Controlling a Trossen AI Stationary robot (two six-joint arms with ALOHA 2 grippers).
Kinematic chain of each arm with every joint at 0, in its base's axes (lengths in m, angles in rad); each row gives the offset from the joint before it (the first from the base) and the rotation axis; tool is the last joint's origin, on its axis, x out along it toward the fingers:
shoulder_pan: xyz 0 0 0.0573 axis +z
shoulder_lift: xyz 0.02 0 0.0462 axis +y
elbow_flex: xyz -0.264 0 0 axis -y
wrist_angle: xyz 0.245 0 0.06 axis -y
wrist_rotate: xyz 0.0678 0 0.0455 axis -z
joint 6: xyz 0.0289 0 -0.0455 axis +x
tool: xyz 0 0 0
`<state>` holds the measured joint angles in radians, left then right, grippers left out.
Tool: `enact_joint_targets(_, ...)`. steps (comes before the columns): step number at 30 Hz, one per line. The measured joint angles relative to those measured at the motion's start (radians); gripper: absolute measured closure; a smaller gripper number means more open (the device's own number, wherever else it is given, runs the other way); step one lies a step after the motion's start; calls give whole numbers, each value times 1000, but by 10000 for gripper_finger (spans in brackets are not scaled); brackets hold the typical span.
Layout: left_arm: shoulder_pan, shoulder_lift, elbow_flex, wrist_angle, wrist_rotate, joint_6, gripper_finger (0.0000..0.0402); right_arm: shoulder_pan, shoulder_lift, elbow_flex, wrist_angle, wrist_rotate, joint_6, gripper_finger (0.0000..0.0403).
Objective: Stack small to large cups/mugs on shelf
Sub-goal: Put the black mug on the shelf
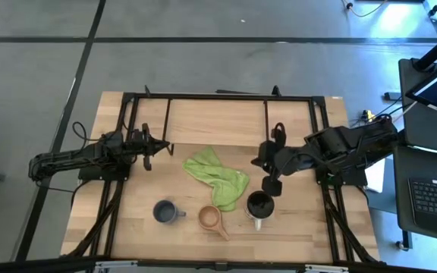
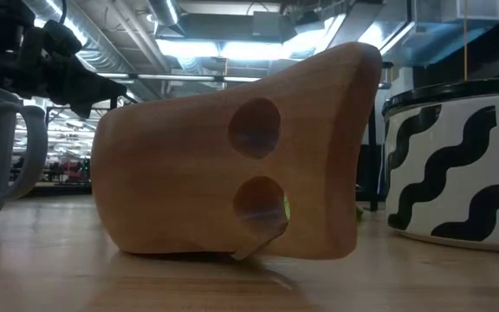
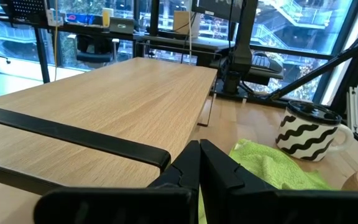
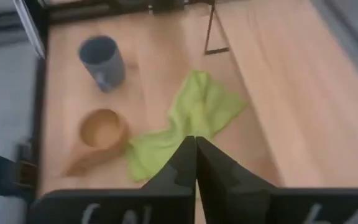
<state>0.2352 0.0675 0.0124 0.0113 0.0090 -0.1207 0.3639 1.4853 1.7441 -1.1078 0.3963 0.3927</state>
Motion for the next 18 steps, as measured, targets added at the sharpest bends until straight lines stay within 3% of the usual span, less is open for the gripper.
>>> enact_joint_targets(11, 0, 0, 0, 0, 0, 0, 401, -67, -1, -1, 28, 23, -294, 395)
enact_joint_targets(15, 0, 0, 0, 0, 0, 0, 401, -71, -2, -1, 40, 20, -320, 395)
enact_joint_targets(18, 0, 0, 0, 0, 0, 0, 401, -85, -2, -1, 12, -61, -330, 395)
